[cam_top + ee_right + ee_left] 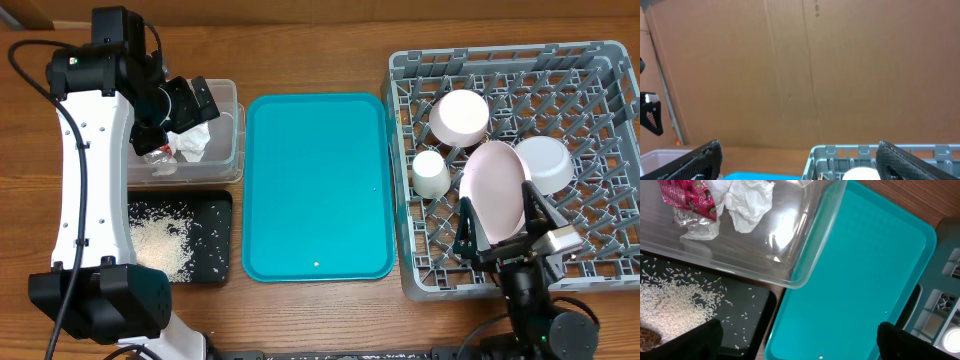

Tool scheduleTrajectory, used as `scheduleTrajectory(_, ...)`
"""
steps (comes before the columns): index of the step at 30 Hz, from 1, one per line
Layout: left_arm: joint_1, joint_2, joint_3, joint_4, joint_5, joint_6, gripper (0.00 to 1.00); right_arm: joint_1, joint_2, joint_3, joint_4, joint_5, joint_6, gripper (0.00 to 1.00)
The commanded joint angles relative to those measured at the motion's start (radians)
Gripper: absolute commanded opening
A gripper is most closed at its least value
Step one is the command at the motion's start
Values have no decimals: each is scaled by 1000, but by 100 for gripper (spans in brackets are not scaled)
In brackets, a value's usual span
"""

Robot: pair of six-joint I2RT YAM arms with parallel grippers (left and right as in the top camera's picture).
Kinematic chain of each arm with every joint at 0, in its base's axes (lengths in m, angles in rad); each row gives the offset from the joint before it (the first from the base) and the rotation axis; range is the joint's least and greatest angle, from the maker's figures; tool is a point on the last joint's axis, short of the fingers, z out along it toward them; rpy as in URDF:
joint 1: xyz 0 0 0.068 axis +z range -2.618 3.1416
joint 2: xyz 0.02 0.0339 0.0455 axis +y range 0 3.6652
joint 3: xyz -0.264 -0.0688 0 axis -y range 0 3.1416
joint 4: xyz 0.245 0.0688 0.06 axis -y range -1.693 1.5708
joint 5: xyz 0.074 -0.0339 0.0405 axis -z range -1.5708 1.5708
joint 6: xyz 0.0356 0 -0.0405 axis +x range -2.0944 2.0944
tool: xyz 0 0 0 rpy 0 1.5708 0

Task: Sort waste into correct bins and load items into the dishwasher
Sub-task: 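Open the right gripper and withdraw it down from the plate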

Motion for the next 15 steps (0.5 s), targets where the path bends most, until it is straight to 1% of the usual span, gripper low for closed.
scheduleTrajectory(1,-1,2,22,1,8,-14,100,-9,-47,-63,29,25,8,100)
scheduleTrajectory(11,-1,2,22,1,8,-14,100,-10,-47,-184,21,26,7,100)
scheduleTrajectory(15,-1,2,22,1,8,-14,100,-10,-47,-182,-73,28,7,100)
